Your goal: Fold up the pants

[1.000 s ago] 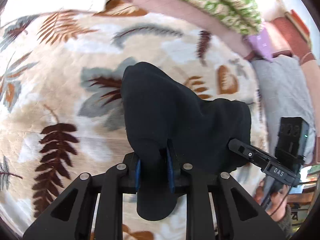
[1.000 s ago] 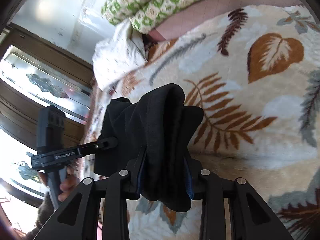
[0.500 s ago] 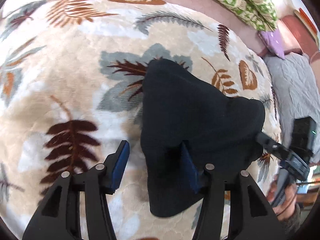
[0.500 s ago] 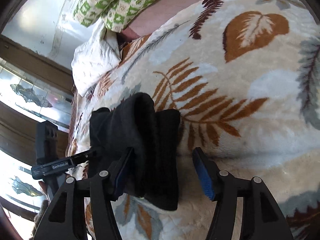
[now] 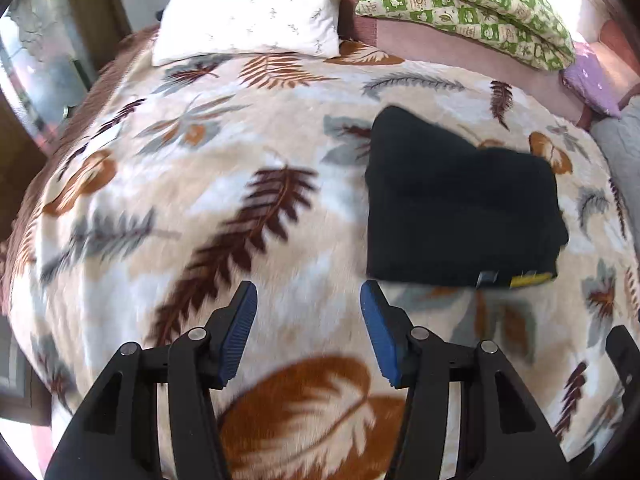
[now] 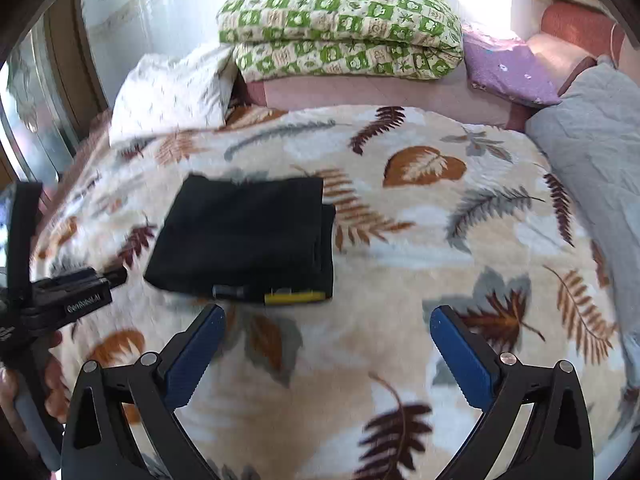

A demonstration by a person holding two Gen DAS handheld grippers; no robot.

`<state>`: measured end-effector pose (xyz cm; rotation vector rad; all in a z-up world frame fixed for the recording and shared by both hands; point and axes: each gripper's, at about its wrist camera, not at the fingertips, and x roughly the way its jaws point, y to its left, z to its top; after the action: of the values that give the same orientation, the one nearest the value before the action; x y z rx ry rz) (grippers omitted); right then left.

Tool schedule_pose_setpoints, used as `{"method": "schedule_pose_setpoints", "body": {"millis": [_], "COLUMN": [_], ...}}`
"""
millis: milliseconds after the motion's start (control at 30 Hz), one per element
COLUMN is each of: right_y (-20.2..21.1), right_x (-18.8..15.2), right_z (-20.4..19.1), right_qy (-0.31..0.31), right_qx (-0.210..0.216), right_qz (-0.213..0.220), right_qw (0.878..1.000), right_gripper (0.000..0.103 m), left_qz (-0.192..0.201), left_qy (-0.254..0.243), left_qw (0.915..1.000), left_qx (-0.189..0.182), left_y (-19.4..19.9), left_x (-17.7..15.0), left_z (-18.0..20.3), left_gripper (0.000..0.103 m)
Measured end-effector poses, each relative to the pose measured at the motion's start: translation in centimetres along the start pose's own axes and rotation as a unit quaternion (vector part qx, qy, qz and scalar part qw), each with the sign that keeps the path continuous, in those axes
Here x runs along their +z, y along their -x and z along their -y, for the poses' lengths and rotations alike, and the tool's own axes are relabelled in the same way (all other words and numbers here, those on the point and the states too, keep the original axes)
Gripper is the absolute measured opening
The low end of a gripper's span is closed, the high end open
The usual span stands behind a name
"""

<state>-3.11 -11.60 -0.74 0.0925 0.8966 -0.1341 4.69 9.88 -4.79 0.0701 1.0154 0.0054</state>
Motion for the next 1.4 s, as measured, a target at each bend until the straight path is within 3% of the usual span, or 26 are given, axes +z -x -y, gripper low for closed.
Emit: {"method": "schedule_pose_setpoints", "body": {"millis": [133,300,733,1400], "right_y": [0.7,1.5,2.9,2.8], "right_x": [-3.1,-5.2,-5.5,-6.1], "right_z": [-0.9,-1.2,0.4,1.8], "right_qy": [-0.006,0.003,-0.010,-0.027], "right_qx": [-0.004,0.002,-0.003,-0.012], "right_qz": [0.012,0.022,0.051,0.052], "right_qw": [1.000,1.000,0.999,0.998], "right_gripper": [0.103,0.103,0.103,0.103], "left_qz": [0.019,0.017,0.071,0.097], "left_qy": [-0.011,0.043,0.022,-0.004], "left_qw": [0.9992,0.9989,0.9973,0.9951], "left_qx": [0.033,-0.002,0.005,-0.018], "left_y": [0.5,1.2,4.2,5.7], "left_x": [-2.6,-4.3,-4.8,-4.8], "left_z": [0.7,-0.4,2.2,3.2], "left_gripper": [0.053,0.053,0.053,0.053]}}
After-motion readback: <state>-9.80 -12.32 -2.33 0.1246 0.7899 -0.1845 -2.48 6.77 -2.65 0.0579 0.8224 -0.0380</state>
